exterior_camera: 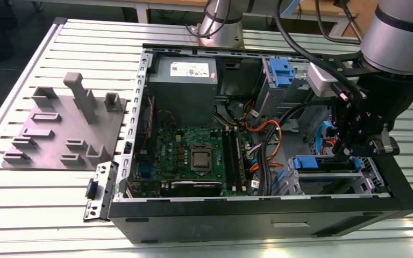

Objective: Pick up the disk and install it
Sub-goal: 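Insert the first disk wire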

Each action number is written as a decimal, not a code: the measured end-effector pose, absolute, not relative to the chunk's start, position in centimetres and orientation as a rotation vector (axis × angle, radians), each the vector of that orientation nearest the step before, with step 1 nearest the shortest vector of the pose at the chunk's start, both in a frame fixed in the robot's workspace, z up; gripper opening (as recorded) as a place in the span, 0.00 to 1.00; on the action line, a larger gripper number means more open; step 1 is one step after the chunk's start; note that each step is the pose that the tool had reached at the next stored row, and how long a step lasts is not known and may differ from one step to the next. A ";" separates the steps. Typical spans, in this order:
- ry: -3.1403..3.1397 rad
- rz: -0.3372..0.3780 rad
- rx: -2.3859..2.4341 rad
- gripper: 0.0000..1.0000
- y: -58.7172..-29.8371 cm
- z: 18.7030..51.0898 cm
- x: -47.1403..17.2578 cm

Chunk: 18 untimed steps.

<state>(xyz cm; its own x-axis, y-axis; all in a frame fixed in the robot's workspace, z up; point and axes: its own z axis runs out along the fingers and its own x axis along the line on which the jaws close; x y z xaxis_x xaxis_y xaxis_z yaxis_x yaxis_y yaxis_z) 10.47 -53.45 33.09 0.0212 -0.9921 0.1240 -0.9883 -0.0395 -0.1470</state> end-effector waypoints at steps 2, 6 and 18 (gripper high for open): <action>2.152 -0.302 -2.239 0.16 -53.5 33.1 10.4; 2.148 -0.306 -2.238 0.16 -53.5 33.0 10.3; 2.146 -0.306 -2.234 0.16 -53.8 33.0 10.1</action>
<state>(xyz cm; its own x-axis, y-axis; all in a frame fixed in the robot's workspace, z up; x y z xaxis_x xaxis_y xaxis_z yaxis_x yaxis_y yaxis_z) 10.10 -53.76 32.96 0.0305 -0.9922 0.1213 -0.9866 -0.0494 -0.1558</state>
